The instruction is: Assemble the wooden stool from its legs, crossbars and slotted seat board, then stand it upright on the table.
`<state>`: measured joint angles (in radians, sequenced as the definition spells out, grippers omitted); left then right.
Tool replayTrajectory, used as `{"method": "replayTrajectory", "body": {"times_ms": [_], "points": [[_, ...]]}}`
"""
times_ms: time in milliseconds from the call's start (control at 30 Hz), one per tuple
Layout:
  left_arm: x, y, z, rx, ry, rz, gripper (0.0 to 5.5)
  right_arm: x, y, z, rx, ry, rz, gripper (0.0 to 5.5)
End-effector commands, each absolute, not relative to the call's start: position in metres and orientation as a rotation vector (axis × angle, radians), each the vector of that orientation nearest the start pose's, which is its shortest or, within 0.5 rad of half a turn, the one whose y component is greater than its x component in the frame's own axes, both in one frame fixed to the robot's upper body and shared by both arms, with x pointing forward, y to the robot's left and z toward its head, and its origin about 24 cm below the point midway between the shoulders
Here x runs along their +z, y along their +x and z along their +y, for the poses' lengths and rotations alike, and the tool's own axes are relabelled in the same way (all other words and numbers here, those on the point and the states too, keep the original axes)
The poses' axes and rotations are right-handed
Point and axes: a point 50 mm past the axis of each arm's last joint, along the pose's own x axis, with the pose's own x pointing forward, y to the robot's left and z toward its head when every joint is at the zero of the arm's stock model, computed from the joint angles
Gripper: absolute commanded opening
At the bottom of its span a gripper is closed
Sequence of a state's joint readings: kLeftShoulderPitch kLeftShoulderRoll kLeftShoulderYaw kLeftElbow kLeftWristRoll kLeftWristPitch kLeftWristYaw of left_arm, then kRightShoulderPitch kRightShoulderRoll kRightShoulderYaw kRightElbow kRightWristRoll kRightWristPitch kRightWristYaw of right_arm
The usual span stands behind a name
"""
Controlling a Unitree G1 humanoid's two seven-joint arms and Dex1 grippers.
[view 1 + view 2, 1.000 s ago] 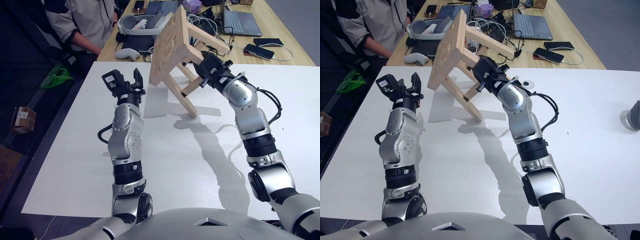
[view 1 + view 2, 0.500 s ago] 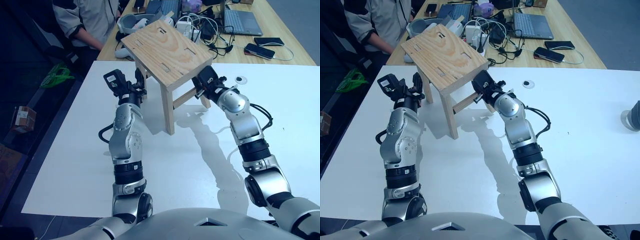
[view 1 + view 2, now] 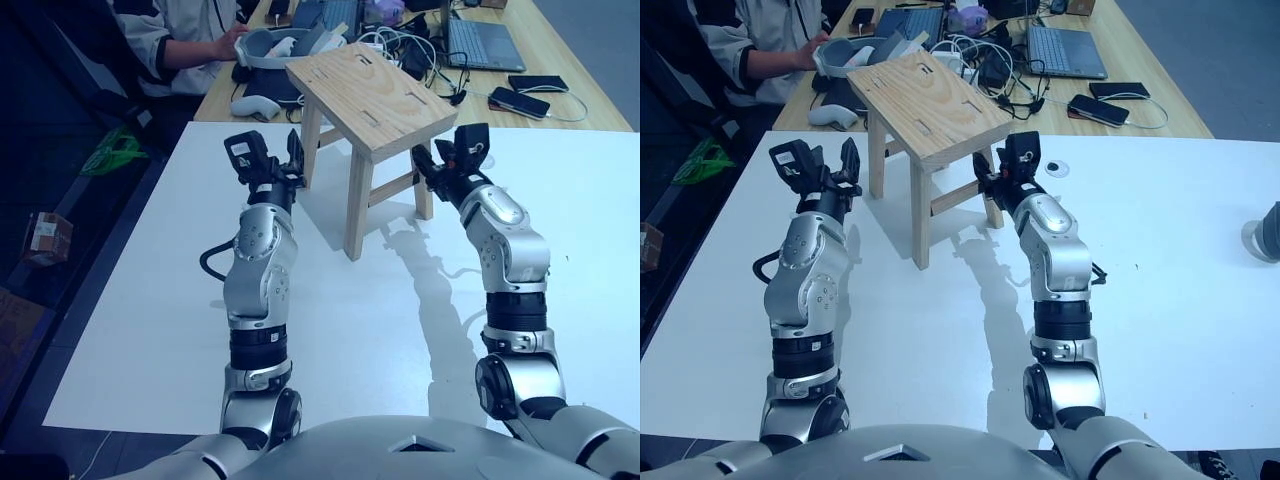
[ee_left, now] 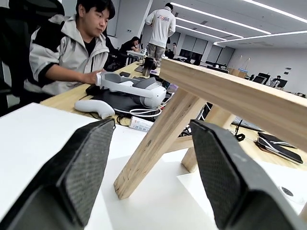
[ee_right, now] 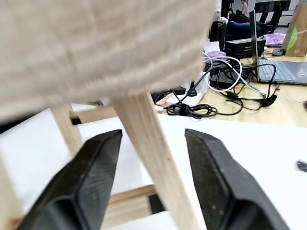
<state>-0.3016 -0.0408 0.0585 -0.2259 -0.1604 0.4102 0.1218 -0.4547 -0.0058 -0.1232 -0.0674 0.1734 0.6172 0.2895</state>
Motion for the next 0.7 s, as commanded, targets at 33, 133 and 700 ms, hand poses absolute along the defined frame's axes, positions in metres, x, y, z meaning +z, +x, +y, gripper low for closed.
{"method": "replayTrajectory", "body": {"times_ms": [33,133,700], "points": [[0.132,0.290,0.125,-0.039,-0.100,-0.088,2.92,0.130,0.290,-0.123,0.360,0.211,0.052,2.74],[0.124,0.286,0.121,-0.059,-0.062,-0.050,2.92,0.134,0.278,-0.123,0.261,0.148,-0.028,2.74],[0.114,0.284,0.117,-0.084,-0.055,0.024,2.92,0.130,0.274,-0.124,0.107,0.153,-0.081,2.74]]}}
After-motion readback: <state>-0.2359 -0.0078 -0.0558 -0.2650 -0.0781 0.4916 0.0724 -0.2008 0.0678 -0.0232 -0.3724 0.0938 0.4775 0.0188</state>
